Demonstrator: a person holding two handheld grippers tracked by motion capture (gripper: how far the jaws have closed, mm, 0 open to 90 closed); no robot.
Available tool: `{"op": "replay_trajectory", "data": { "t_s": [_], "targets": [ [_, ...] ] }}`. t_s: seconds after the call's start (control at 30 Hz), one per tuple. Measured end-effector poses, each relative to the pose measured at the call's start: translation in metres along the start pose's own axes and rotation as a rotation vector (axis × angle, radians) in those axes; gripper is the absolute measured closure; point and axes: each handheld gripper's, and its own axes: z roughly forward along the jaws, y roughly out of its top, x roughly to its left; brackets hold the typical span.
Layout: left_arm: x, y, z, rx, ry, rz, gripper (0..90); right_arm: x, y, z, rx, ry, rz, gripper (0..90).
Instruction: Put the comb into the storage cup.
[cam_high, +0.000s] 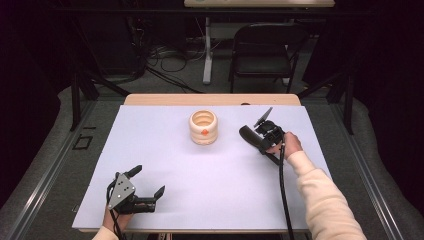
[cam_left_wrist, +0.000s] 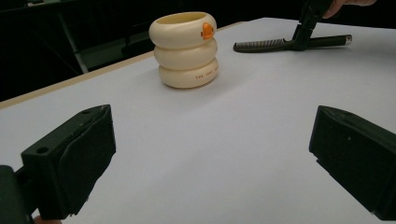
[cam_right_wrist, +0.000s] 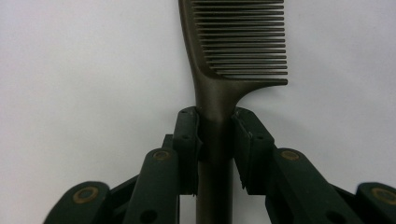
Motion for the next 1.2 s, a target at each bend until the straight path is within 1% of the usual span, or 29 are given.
{"op": "replay_trajectory", "data": {
  "t_s": [0.07, 0.1, 0.13, 0.23, 0.27, 0.37, 0.4, 0.43, 0.47, 0.5, 0.53, 0.57, 0.67, 0.7, 0.73, 0.77, 0.8, 0.83, 0.9, 0.93, 0.97, 1.03, 1.07, 1.1, 1.17, 1.2],
  "targets": [
    [0.000, 0.000, 0.000, 0.001, 0.000, 0.002, 0.5, -0.002, -0.001, -0.002, -0.011, 0.001, -0.004, 72.0],
    [0.000, 0.000, 0.000, 0.001, 0.000, 0.002, 0.5, -0.002, -0.002, -0.002, -0.019, 0.001, 0.001, 72.0],
    [0.000, 0.000, 0.000, 0.000, 0.000, 0.001, 0.5, -0.001, -0.002, -0.004, -0.017, 0.005, 0.006, 72.0],
    [0.000, 0.000, 0.000, 0.001, 0.000, 0.001, 0.5, -0.002, -0.003, -0.005, -0.027, 0.004, -0.001, 72.1],
    [0.000, 0.000, 0.000, 0.001, 0.000, 0.001, 0.6, -0.002, -0.004, -0.007, -0.028, 0.004, 0.010, 72.1],
    [0.000, 0.000, 0.000, 0.002, 0.000, 0.003, 0.6, -0.004, -0.005, -0.008, -0.042, 0.009, -0.004, 72.2],
    [0.000, 0.000, 0.000, 0.002, 0.000, 0.001, 0.6, -0.003, -0.005, -0.009, -0.047, 0.014, 0.008, 72.2],
    [0.000, 0.000, 0.000, 0.002, 0.000, 0.001, 0.6, -0.003, -0.005, -0.009, -0.047, 0.014, 0.008, 72.2],
    [0.000, 0.000, 0.000, 0.001, 0.000, 0.000, 0.6, -0.005, -0.006, -0.010, -0.064, 0.018, -0.001, 72.1],
    [0.000, 0.000, 0.000, 0.001, 0.001, 0.001, 0.6, -0.004, -0.007, -0.012, -0.067, 0.021, 0.009, 72.2],
    [0.000, 0.000, 0.000, 0.001, 0.001, 0.001, 0.6, -0.005, -0.008, -0.012, -0.079, 0.024, 0.004, 72.2],
    [0.000, 0.000, 0.000, 0.001, 0.001, 0.001, 0.6, -0.005, -0.008, -0.012, -0.079, 0.024, 0.004, 72.2],
    [0.000, 0.000, 0.000, 0.001, 0.001, 0.000, 0.5, -0.005, -0.010, -0.017, -0.110, 0.035, 0.017, 72.1],
    [0.000, 0.000, 0.000, 0.000, 0.001, 0.000, 0.6, -0.006, -0.010, -0.019, -0.105, 0.036, 0.000, 72.2],
    [0.000, 0.000, 0.000, 0.000, 0.002, 0.000, 0.6, -0.006, -0.011, -0.019, -0.131, 0.041, -0.004, 72.1],
    [0.000, 0.000, 0.000, 0.001, 0.002, 0.000, 0.6, -0.005, -0.012, -0.021, -0.115, 0.043, 0.015, 72.2],
    [0.000, 0.000, 0.000, 0.000, 0.002, -0.001, 0.6, -0.006, -0.013, -0.020, -0.144, 0.042, -0.001, 72.1],
    [0.000, 0.000, 0.000, 0.000, 0.002, -0.001, 0.6, -0.005, -0.014, -0.022, -0.148, 0.042, 0.007, 72.1],
    [0.000, 0.000, 0.000, 0.001, 0.001, 0.001, 0.5, -0.005, -0.015, -0.023, -0.168, 0.049, 0.000, 72.1],
    [0.000, 0.000, 0.000, 0.001, 0.001, 0.001, 0.5, -0.004, -0.016, -0.024, -0.175, 0.052, 0.006, 72.2],
    [0.000, 0.000, 0.000, 0.001, 0.001, 0.000, 0.5, -0.005, -0.016, -0.024, -0.176, 0.050, -0.001, 72.2],
    [0.000, 0.000, 0.000, 0.001, 0.002, -0.001, 0.6, -0.004, -0.017, -0.025, -0.190, 0.057, 0.003, 72.2],
    [0.000, 0.000, 0.000, 0.000, 0.002, -0.001, 0.6, -0.004, -0.018, -0.025, -0.195, 0.055, 0.008, 72.1],
    [0.000, 0.000, 0.000, 0.000, 0.002, -0.001, 0.6, -0.003, -0.019, -0.026, -0.189, 0.059, 0.019, 72.1],
    [0.000, 0.000, 0.000, 0.001, 0.002, 0.000, 0.5, -0.004, -0.020, -0.026, -0.215, 0.063, 0.003, 72.2],
    [0.000, 0.000, 0.000, 0.001, 0.002, 0.000, 0.6, -0.003, -0.020, -0.027, -0.218, 0.064, 0.009, 72.1]
  ]
}}
